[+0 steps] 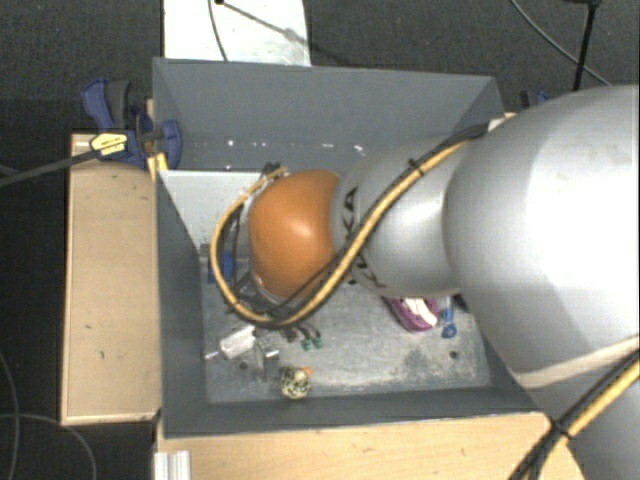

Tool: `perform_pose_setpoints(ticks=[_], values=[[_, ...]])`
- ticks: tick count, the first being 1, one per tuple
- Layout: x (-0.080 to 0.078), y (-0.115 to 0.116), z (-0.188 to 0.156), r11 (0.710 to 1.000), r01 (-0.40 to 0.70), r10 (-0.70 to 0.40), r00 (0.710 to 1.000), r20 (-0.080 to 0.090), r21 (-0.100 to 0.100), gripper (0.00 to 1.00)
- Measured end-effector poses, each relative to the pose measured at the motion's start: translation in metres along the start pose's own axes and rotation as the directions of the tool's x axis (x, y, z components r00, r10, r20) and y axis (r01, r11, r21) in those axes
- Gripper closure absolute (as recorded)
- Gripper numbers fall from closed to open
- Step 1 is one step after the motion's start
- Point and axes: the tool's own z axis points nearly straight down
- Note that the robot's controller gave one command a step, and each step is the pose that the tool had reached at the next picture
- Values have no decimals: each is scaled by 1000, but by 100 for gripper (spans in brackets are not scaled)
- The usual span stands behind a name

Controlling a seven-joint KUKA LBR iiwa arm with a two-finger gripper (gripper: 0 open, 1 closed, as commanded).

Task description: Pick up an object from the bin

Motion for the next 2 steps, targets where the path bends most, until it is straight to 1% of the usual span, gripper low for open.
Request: perform_pose_setpoints(ticks=[1, 2], values=[[1, 13, -33, 998, 56, -56, 998, 8, -1, 0], [7, -2, -31, 998, 56, -56, 998, 2, 0, 0]])
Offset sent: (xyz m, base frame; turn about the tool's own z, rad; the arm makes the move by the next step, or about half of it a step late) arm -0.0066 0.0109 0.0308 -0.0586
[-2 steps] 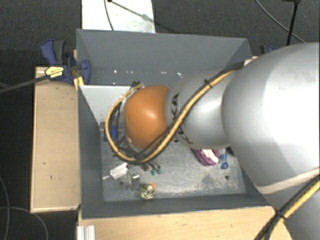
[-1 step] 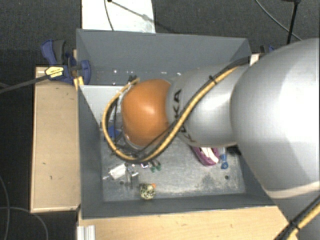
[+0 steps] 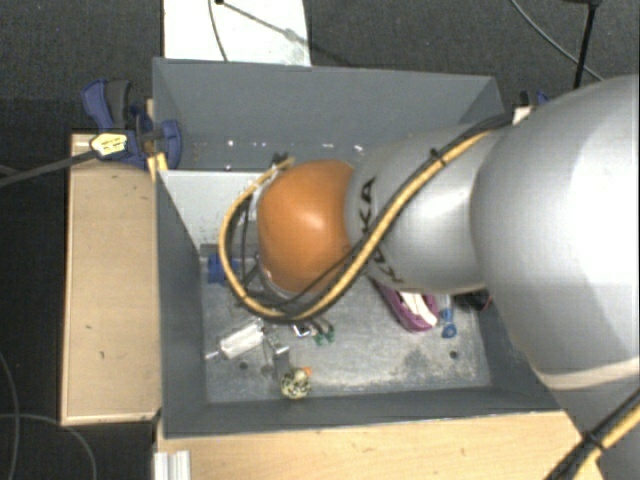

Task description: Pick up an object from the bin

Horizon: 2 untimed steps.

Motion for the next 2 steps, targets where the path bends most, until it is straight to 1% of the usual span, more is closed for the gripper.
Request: perform_pose_setpoints(ticks=[1, 2], values=[[-17, 17, 32, 1000, 27, -27, 1000, 3, -1, 0], [-18, 17, 31, 1000, 14, -14, 1000, 4, -2, 0]])
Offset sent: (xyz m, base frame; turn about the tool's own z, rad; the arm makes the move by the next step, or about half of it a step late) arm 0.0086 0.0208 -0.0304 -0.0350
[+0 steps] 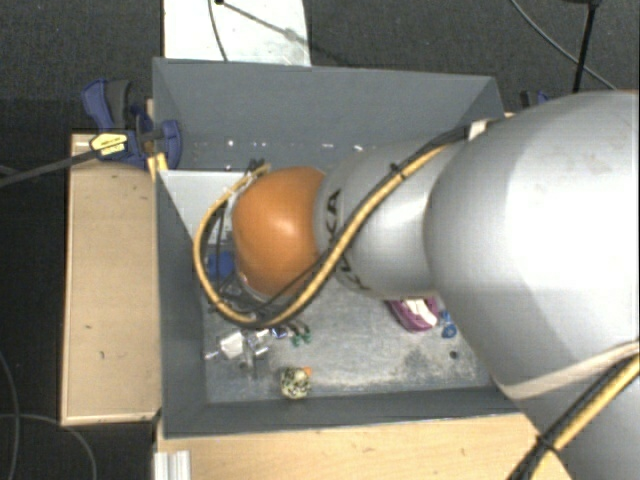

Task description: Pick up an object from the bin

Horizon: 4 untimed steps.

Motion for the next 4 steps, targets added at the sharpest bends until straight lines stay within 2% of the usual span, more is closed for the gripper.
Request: perform_pose_setpoints(ticks=[1, 2, 3, 4], values=[[0, 0, 0, 1000, -1, 1, 1000, 0, 0, 100], [-2, 0, -42, 1000, -9, 9, 1000, 3, 1, 100], [-3, 0, -61, 1000, -15, 15, 1000, 2, 1, 100], [-6, 0, -127, 1000, -23, 23, 1000, 6, 2, 100]])
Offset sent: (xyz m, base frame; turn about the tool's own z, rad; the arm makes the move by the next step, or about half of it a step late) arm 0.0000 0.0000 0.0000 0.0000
